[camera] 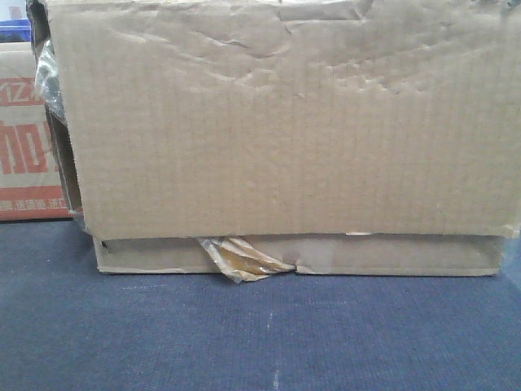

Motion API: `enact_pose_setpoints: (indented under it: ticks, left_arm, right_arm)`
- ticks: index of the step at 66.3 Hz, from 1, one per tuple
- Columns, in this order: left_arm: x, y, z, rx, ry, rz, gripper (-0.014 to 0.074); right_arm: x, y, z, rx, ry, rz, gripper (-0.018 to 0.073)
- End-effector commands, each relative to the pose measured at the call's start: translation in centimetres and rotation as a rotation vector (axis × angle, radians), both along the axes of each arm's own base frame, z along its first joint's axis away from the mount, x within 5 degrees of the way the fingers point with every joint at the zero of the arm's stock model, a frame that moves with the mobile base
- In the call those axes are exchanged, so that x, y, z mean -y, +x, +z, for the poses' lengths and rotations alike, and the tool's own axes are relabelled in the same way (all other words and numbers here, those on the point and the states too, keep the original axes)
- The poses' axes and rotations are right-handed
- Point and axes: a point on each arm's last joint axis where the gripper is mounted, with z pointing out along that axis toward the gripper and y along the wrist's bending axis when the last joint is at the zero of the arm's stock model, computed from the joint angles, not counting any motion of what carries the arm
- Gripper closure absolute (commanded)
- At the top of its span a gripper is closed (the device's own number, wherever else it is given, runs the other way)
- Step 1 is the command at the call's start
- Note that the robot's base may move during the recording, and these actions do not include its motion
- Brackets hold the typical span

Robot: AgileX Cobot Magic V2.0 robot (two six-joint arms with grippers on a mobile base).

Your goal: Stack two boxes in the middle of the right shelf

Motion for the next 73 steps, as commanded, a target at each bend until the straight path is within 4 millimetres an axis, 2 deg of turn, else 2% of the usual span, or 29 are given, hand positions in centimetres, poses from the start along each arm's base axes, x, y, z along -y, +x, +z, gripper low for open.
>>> enact_pose_setpoints:
  ticks: [1,10,14,33,43,64,69,73]
  left_arm:
    - [-1.2,1.9,0.1,-0.072,0.012,-0.021,0.005]
    - [-2.2,5.5,-1.5,-0.16,0.025,-0.046,0.005]
    - [-2.5,7.0,-2.8,-0.203,0.028,-0.062,0.005]
    - [-3.5,11.1,-8.3,-0.329,0.045,-0.059,0.005]
    - [-3.7,12.4,-10.4,-0.368,0.038,-0.06,0.005]
    - [-3.9,13.8,-13.2,-0.429,0.021,-0.064,0.0052]
    - [-3.9,13.8,-13.3,-0.432,0.02,-0.064,0.0092]
    - [-3.9,13.8,-13.3,-0.432,0.02,-0.064,0.0178]
  right_arm:
    - [0.0,0.1,0.4,0.029,-0.013,-0.002,0.0001]
    - [0.0,0.1,0.4,0.029,-0.013,-0.002,0.0001]
    - [0.0,0.1,0.4,0.029,-0.013,-0.002,0.0001]
    - [0.0,0.1,0.5,0.035,-0.013,-0.003,0.0001]
    - [0.0,0.1,0.5,0.035,-0.013,-0.003,0.0001]
    - [0.0,0.1,0.6,0.053,-0.012,-0.003,0.0001]
    - [0.0,0.1,0.6,0.053,-0.012,-0.003,0.0001]
    - [0.0,0.1,0.6,0.053,-0.012,-0.003,0.0001]
